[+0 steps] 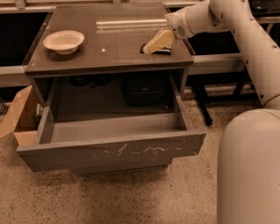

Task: Place rxbar chocolate into top drawer

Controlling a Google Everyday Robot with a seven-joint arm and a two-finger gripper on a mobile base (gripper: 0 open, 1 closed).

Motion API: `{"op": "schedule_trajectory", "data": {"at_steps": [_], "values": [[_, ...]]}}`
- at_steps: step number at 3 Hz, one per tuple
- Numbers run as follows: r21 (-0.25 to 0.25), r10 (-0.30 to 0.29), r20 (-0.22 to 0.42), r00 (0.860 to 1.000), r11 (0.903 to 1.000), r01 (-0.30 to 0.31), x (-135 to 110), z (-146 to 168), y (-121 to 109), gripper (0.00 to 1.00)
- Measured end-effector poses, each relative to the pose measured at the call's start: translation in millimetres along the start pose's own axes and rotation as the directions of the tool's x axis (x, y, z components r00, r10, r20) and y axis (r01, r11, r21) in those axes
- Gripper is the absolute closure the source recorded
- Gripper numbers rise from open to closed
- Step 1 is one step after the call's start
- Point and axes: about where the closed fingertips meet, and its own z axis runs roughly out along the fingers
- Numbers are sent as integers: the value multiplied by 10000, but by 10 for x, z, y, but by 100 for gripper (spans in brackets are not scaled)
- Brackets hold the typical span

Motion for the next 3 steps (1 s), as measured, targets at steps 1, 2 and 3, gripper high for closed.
{"op": "schedule_trajectory", "data": {"at_steps": [1,2,3], "values": [[87,549,73,9985,9985,-549,134,165,-84,0],[65,1263,-45,9920,9920,-1262,338,302,-153,0],[25,1704,-110,9853,9854,-1704,455,358,-184,0]]}}
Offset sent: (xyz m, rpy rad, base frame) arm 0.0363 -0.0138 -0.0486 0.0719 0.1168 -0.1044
